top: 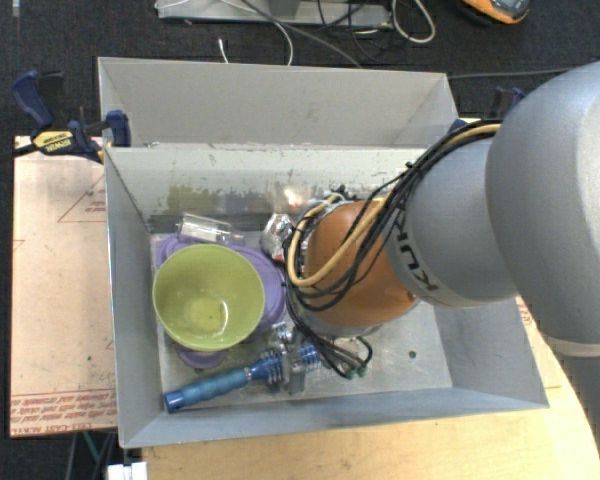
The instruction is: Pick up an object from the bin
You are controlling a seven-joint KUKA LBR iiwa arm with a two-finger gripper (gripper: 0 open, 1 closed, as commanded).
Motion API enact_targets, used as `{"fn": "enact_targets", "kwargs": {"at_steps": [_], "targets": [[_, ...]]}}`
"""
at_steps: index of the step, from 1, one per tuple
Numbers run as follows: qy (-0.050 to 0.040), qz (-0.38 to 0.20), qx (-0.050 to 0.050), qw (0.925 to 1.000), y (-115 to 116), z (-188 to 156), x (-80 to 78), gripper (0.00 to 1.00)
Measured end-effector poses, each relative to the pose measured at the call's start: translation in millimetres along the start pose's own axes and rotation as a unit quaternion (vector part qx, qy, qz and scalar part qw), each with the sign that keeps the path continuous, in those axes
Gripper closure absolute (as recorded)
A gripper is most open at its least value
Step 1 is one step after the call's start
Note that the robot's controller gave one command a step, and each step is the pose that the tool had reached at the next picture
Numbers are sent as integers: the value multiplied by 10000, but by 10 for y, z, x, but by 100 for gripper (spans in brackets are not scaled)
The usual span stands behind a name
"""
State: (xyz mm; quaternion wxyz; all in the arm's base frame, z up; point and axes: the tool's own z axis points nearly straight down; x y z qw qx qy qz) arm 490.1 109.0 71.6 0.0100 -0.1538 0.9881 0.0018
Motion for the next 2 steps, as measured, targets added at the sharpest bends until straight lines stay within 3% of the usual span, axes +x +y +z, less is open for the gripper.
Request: {"fn": "enact_targets", "kwargs": {"at_steps": [1,2], "targets": [[61,2,-7,10000,6,-266,28,100],[24,1,-2,10000,6,-724,-4,100]]}}
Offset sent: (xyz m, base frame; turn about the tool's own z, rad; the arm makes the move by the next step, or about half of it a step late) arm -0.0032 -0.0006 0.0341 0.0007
